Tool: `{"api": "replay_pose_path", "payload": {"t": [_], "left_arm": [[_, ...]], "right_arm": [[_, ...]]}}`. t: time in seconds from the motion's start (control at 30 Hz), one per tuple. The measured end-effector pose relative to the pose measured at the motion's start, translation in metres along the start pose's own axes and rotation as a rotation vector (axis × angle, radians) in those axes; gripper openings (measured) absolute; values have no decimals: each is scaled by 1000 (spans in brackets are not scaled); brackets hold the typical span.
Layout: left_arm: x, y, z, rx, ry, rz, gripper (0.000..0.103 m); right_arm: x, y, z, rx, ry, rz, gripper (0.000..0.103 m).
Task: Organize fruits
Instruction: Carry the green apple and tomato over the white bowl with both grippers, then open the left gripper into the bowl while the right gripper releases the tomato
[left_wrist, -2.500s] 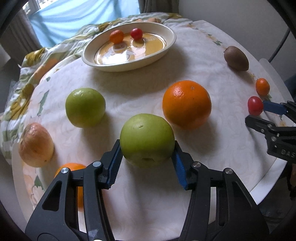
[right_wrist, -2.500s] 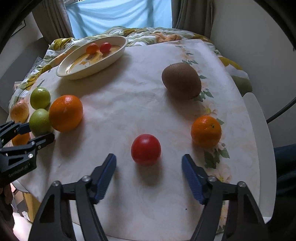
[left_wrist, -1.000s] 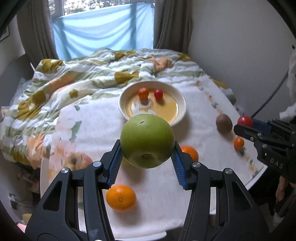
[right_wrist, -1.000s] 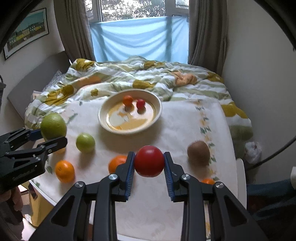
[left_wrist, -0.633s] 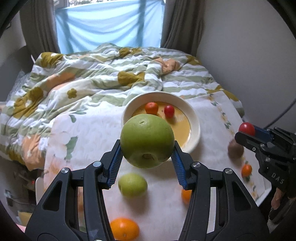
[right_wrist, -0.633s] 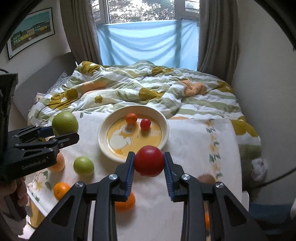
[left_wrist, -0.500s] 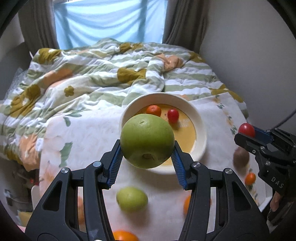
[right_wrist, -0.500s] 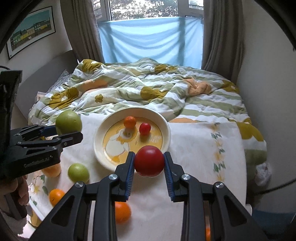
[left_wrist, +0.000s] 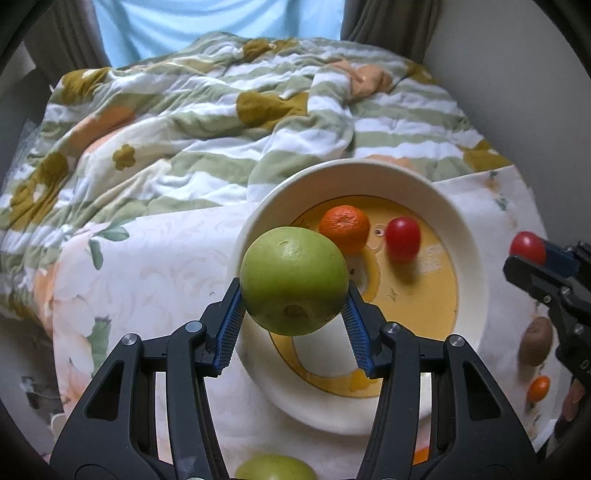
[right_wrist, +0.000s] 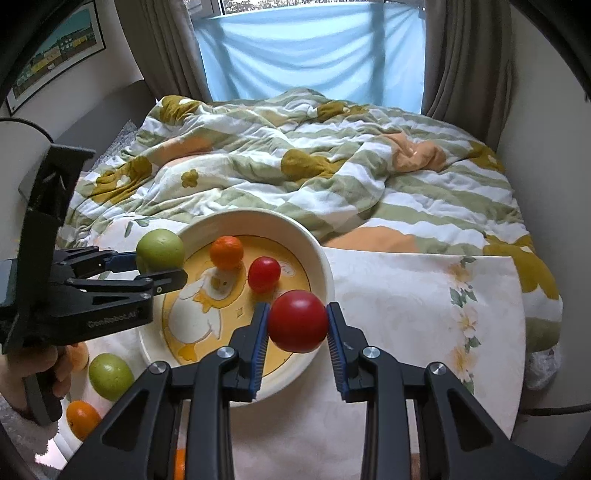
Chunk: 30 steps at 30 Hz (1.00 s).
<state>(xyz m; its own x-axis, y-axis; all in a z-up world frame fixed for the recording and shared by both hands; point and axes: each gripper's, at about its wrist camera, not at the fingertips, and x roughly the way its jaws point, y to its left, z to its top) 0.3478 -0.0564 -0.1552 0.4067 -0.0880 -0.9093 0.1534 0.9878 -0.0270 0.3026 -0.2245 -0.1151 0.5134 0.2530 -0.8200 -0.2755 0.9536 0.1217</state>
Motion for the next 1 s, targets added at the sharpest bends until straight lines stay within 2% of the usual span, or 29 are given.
{"api": "replay_pose_path", "payload": {"t": [0.37,0.43,0.5,0.57,0.67,0.83,1.0], "left_arm": [[12,-9,7,18,27,13,60],[8,-10,9,19,16,19,74],[0,-11,10,17,-16,13,93],[-7,-13,10,29,-35,30,101],[-15,-15,10,45,-48,45,102],[-25,-6,5,13,-47,60,102],[-37,5,-8,-11,-42,138,102]], "right_arm": [[4,-16,5,23,6,-2,28],[2,-18,5,30,2,-6,28],[1,-21,4,38,-1,-8,28],[0,-22,4,43,-1,-9,28],[-3,-23,3,44,-4,-6,28],[-4,-21,4,38,0,13,28],[0,-8,8,9,10,62,28]]}}
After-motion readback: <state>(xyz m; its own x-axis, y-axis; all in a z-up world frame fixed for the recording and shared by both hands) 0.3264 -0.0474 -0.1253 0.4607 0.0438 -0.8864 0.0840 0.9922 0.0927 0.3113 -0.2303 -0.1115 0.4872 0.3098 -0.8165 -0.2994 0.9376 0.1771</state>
